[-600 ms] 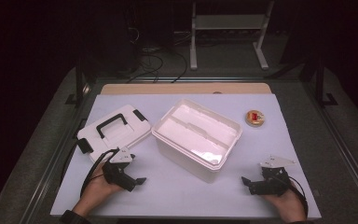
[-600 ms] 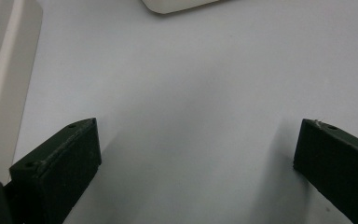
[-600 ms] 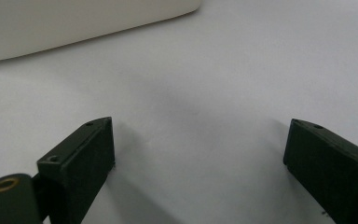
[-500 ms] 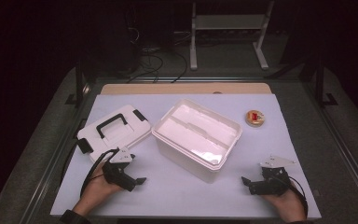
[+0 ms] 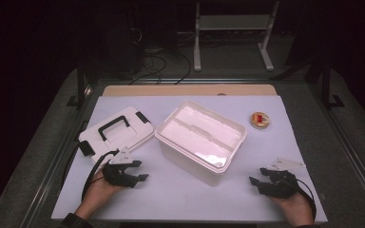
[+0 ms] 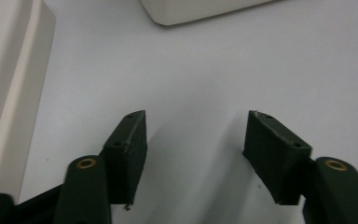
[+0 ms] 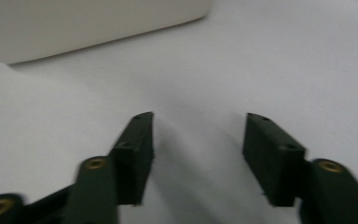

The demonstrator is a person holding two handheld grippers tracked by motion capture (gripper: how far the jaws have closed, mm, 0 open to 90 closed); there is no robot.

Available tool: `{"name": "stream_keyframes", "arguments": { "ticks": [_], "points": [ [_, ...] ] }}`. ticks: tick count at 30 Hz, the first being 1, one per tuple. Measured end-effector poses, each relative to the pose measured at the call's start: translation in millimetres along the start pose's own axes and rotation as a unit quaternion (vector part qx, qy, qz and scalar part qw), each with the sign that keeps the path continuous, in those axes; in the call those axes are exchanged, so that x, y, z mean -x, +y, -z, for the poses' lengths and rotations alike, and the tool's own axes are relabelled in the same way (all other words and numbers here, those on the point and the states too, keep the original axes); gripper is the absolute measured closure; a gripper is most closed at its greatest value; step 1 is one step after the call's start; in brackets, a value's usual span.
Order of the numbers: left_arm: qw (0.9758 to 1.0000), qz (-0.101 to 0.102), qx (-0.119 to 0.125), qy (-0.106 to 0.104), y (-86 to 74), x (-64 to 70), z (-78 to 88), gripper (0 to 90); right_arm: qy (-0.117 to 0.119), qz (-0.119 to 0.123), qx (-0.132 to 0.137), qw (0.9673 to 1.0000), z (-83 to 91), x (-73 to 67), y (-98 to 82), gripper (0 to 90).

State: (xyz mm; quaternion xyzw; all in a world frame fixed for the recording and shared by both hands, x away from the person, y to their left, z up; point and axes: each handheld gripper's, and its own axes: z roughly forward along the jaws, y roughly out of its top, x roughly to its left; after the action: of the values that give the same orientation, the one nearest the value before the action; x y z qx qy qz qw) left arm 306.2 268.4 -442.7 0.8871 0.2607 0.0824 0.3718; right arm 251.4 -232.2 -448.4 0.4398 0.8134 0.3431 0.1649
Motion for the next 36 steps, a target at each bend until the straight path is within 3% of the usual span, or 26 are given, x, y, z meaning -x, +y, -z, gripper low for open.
{"name": "stream_keyframes", "arguments": {
  "ticks": [6,7,9,12,14,18,31,36],
  "points": [
    [0.9999,0.009,0.003,-0.009,10.2,-4.6,7.9,75.5,0.017,0.012,0.004,0.9998,4.2,-7.6,8.6,79.4],
    [0.9999,0.009,0.003,-0.011,13.2,-5.4,9.3,85.0,0.020,0.019,0.005,0.9996,4.1,-9.6,12.9,87.4],
    [0.9999,0.005,0.007,-0.012,17.6,-7.5,11.4,88.7,0.022,0.022,0.007,0.9995,3.9,-10.0,14.5,89.5],
    [0.9999,0.007,0.001,-0.012,26.1,-11.6,12.5,89.9,0.031,0.024,0.008,0.9992,4.4,-11.2,21.5,89.8],
    [0.9999,0.004,0.004,-0.013,34.9,-16.6,12.5,89.8,0.046,0.037,0.014,0.9982,5.2,-13.6,27.4,89.8],
    [0.9998,0.004,0.011,-0.016,44.7,-23.1,12.0,89.8,0.053,0.041,0.016,0.9976,6.1,-16.6,31.9,89.8],
    [0.9994,-0.018,0.025,-0.012,92.8,-54.8,-3.5,89.8,0.060,0.065,0.028,0.9957,6.3,-22.8,55.1,89.8],
    [0.9992,-0.021,0.028,-0.020,106.6,-66.3,-12.2,89.8,0.062,0.069,0.030,0.9952,4.5,-24.5,59.4,89.8]
  ]
}}
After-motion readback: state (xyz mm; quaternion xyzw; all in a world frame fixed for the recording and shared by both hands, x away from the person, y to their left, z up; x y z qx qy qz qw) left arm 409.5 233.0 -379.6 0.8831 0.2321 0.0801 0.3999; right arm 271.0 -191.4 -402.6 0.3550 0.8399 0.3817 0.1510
